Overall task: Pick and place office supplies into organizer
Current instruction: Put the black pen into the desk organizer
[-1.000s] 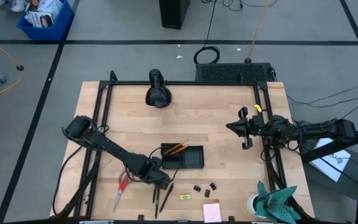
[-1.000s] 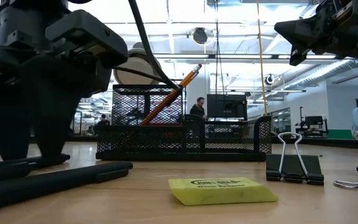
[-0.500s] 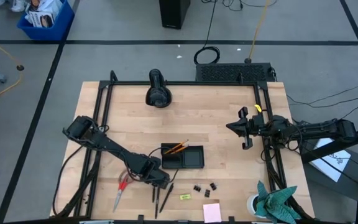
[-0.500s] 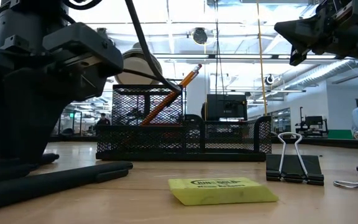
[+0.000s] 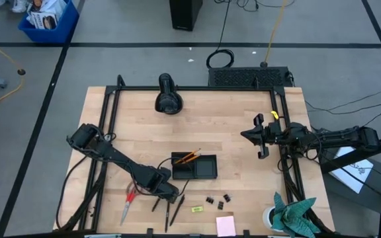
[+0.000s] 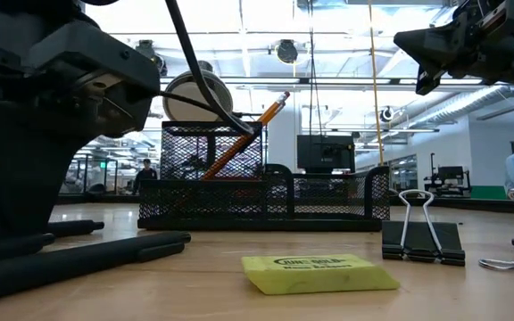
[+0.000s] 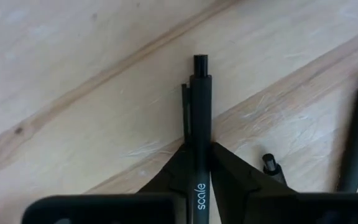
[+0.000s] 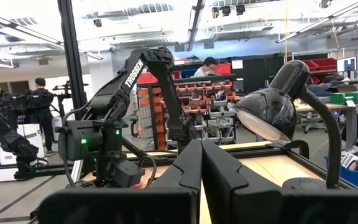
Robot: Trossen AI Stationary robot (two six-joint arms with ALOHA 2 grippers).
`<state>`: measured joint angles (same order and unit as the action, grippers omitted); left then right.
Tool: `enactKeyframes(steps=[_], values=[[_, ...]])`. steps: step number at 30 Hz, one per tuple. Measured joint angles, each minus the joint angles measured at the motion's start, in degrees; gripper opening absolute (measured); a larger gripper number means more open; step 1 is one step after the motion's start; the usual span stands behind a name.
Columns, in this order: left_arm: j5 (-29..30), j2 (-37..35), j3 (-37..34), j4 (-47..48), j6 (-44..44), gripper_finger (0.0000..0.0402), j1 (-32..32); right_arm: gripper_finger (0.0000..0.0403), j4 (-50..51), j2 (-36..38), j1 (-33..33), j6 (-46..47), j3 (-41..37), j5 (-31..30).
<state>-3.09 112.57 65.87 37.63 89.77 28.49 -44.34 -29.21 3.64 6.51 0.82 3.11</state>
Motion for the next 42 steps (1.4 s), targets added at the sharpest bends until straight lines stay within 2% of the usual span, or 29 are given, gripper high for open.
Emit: enactKeyframes(steps=[4,9,13,16,21,25,30,35,38,42], values=[[4.20,-0.13,0.00,-0.57,-2.23,0.0038,0.75,0.0004,0.00,-0.02,0.00,0.98,0.00,0.16],[14.68,-1.29,-0.64,-1.03,-3.25,0.0047,2.98,0.0004,0.01,-0.02,0.00,1.81,0.00,0.18],[21.60,-3.68,-1.15,-0.99,-3.68,0.0038,5.46,0.0004,0.02,-0.02,0.02,1.72,-0.02,0.16],[23.63,-5.47,-1.31,0.49,-2.48,0.0031,7.10,0.0004,0.00,-0.02,0.00,1.39,0.00,0.16],[23.69,-7.31,-1.05,1.03,-1.02,0.0032,9.19,0.0004,0.02,-0.11,0.00,1.39,0.00,0.12],[26.60,-7.54,-1.00,-3.82,-5.53,0.0030,10.25,0.0004,0.02,-0.11,0.00,1.39,0.00,0.07],[33.60,-7.99,-0.96,-15.88,-22.13,0.0031,10.55,0.0004,0.04,-0.22,0.00,1.37,-0.02,-0.01],[42.17,-11.11,-0.84,-30.89,-54.55,0.0028,10.63,0.0004,0.02,-0.25,0.00,1.37,-0.01,-0.01],[43.91,-14.24,-0.82,-37.77,-73.69,0.0026,9.62,0.0004,0.02,-0.28,0.00,1.38,0.00,-0.04],[44.45,-18.84,-1.51,-38.91,-86.70,0.0025,5.26,0.0004,0.02,-0.30,0.00,1.39,0.00,-0.04]])
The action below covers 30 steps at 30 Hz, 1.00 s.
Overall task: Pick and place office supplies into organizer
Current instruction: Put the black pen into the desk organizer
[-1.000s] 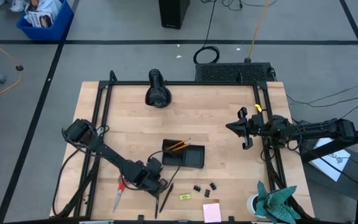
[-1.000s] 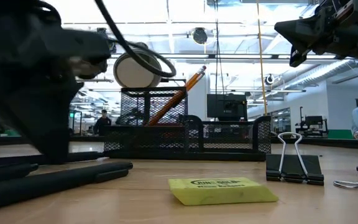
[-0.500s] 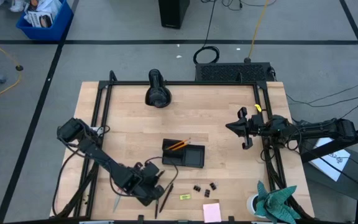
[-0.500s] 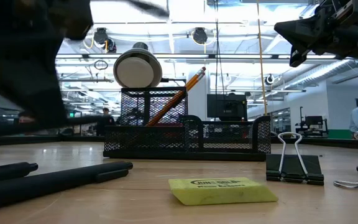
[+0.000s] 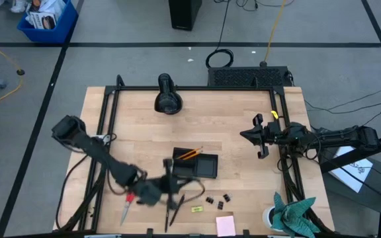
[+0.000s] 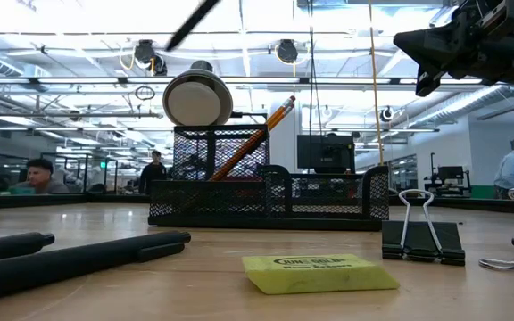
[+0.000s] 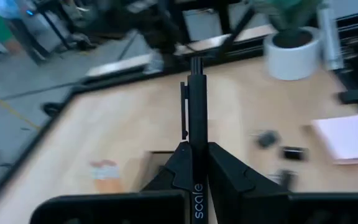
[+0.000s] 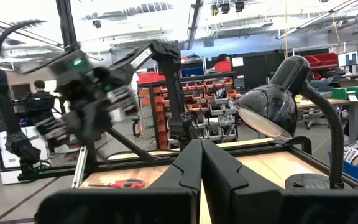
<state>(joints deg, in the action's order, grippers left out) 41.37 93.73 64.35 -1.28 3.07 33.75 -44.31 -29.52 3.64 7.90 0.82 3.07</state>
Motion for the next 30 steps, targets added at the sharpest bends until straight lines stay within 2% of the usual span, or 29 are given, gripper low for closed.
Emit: enactKeyframes(steps=[4,11,15,20,24,27,30], values=[[-7.26,-4.08,-4.92,-5.22,-5.28,0.0024,-6.94,0.0004,-0.02,0.02,0.00,0.32,0.00,0.06],[-29.47,-6.48,-20.54,-41.03,-17.53,0.0024,-18.15,0.0004,-0.15,0.00,0.00,0.42,0.00,0.17],[-40.55,-6.75,-28.07,-54.07,-18.88,0.0024,-23.43,0.0004,-0.04,-0.07,0.00,0.42,-0.01,0.20],[-50.31,-6.62,-31.19,-55.82,-13.30,0.0024,-30.58,0.0004,0.20,-0.26,0.00,0.20,0.00,0.13],[-58.91,-6.64,-31.14,-55.97,-11.28,0.0024,-33.58,0.0004,-0.06,-0.31,0.00,-0.57,0.00,0.09],[-60.84,-6.64,-31.14,-55.07,-10.85,0.0024,-34.00,0.0004,-0.28,-0.31,0.00,-1.18,-0.01,0.03],[-59.23,-6.31,-31.14,-51.37,-10.42,0.0024,-33.50,0.0004,-0.26,-0.31,0.00,-1.27,0.00,0.02]])
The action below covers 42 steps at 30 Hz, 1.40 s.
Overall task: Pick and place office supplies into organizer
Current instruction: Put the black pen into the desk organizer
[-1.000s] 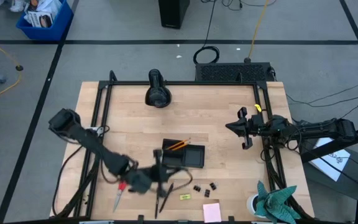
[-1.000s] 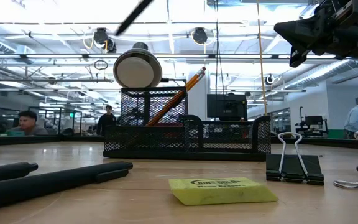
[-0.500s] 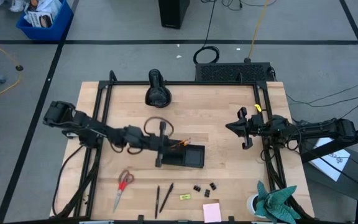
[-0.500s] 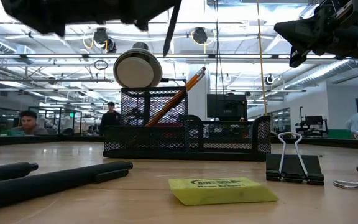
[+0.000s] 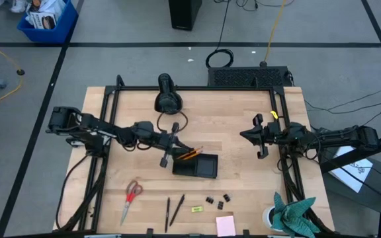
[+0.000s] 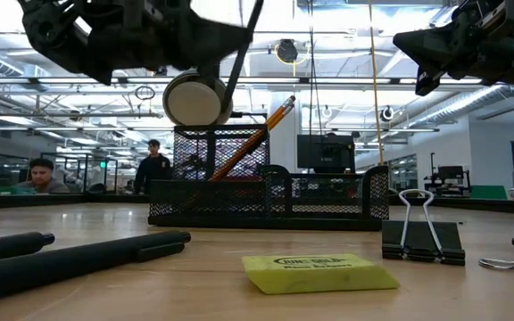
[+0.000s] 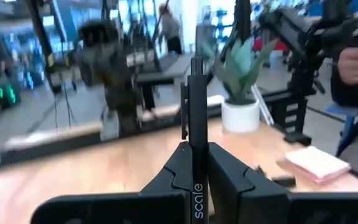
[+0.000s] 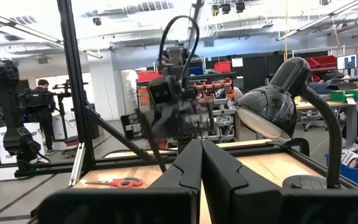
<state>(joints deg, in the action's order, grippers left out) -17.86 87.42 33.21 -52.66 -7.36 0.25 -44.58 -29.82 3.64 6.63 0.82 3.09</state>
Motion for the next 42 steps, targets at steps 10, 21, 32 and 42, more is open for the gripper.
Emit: enactKeyframes(steps=[10,21,32,42], values=[[5.82,6.82,0.07,-0.16,7.79,0.0024,0.53,0.0004,0.72,-0.03,0.00,0.00,-0.01,-0.02],[8.89,10.35,0.13,3.14,11.09,0.0024,1.81,0.0004,0.72,-0.11,0.00,-0.04,0.00,-0.04],[12.10,10.21,0.21,4.52,11.81,0.0032,3.70,0.0004,0.72,-0.11,0.00,-0.04,-0.02,-0.04],[10.37,10.38,0.89,2.86,14.16,0.0118,3.80,0.0004,0.72,-0.11,0.00,-0.04,-0.01,-0.04]])
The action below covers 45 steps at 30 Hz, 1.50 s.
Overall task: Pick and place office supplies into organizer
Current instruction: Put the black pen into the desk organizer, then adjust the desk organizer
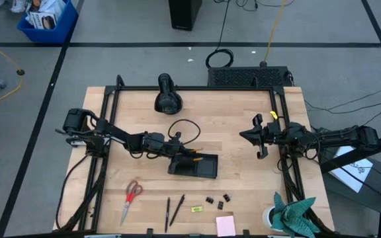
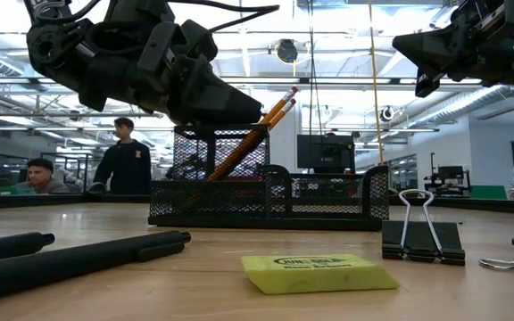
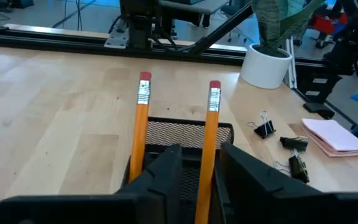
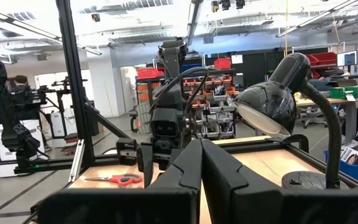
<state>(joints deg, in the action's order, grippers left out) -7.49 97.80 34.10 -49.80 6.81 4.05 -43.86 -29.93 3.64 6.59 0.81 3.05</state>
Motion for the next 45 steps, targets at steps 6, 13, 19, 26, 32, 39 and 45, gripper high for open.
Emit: enactKeyframes(steps=[6,13,19,26,32,39,45], values=[[-0.14,-2.54,0.18,-0.32,-0.15,0.0131,0.17,0.0004,0.00,0.00,0.01,0.01,0.00,0.00],[8.30,-16.64,0.33,13.94,-4.22,0.0099,3.51,0.0004,0.43,0.00,0.01,0.00,-0.01,0.00],[21.46,-20.03,0.14,32.49,-3.66,0.0018,3.84,0.0004,0.42,0.00,0.00,0.00,-0.01,0.00],[22.18,-18.98,-3.78,26.00,-1.53,0.0006,0.81,0.0004,0.48,-0.02,0.00,0.00,-0.01,0.00],[22.40,-18.97,-7.65,25.45,4.53,0.0008,-1.01,0.0004,0.44,-0.23,0.00,0.00,0.00,-0.02],[22.35,-19.06,-9.52,20.86,5.81,0.0008,1.85,0.0004,0.42,-0.26,0.02,0.00,-0.01,-0.04],[22.98,-19.04,-9.52,21.16,6.20,0.0005,3.06,0.0004,0.44,-0.26,0.00,0.00,-0.01,-0.04]])
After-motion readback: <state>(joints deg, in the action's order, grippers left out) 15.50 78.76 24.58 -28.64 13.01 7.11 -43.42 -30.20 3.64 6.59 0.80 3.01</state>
